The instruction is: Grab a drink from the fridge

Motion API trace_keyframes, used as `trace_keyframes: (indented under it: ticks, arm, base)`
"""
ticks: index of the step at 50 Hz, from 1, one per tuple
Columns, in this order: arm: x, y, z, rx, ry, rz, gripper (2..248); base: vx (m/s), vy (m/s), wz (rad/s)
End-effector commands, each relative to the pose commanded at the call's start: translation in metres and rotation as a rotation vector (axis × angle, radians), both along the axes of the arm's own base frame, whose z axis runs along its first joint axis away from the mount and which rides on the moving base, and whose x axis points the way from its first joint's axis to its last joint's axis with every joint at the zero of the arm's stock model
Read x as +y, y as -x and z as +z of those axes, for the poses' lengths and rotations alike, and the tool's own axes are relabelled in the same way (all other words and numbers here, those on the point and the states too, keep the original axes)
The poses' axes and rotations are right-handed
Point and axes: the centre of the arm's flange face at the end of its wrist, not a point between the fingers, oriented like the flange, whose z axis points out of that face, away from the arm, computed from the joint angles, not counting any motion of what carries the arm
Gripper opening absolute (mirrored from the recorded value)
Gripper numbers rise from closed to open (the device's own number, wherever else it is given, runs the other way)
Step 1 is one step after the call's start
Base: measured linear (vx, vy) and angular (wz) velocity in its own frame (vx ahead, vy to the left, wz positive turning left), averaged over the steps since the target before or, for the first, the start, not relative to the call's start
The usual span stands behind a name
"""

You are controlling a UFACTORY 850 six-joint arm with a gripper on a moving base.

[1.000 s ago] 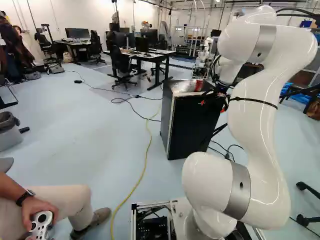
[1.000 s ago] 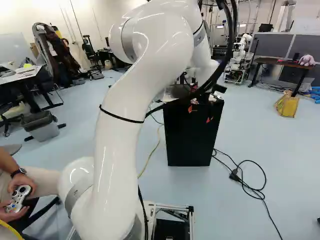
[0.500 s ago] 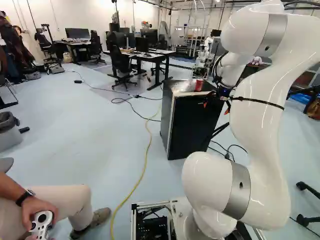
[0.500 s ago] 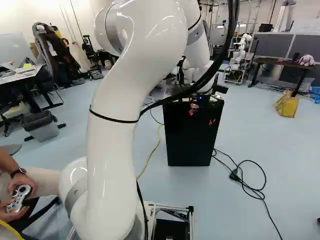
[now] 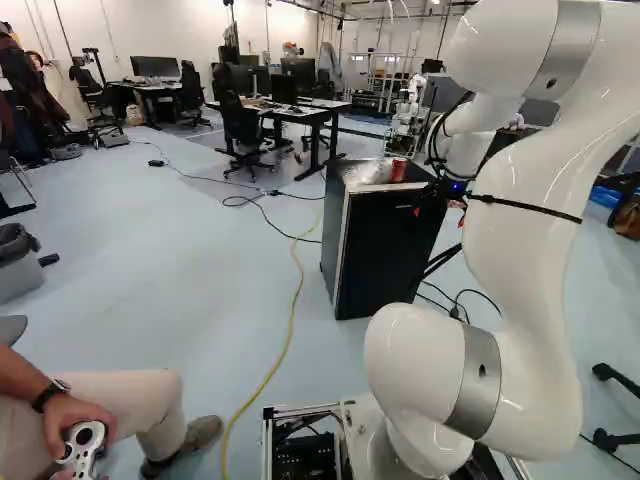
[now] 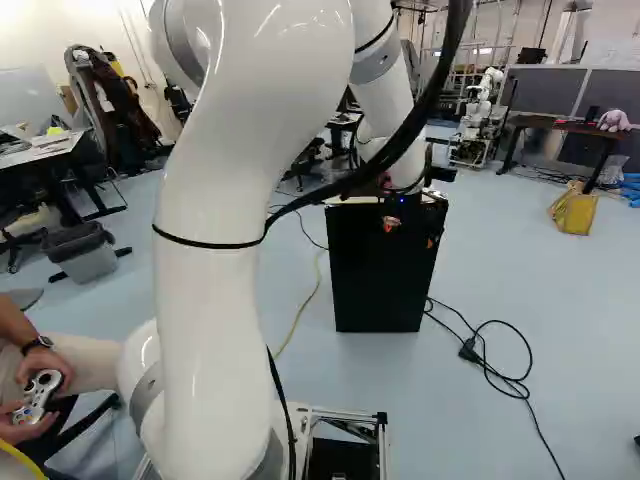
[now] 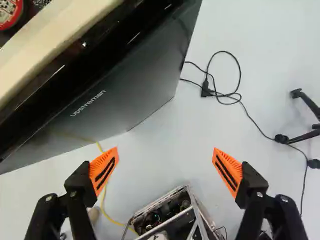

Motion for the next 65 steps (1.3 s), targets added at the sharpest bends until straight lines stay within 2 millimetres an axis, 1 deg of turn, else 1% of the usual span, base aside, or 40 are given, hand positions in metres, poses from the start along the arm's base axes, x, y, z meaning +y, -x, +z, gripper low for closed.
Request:
trace_keyframes:
  ticks: [31, 65]
  arm:
    - [0.036, 0.026, 0.013, -0.153, 0.166, 0.125, 247]
    - [0.082, 0.055, 0.034, -0.420, 0.300, 0.183, 247]
  base:
    - [0.000, 0.000, 0.000]
    - [0.000, 0.000, 0.000]
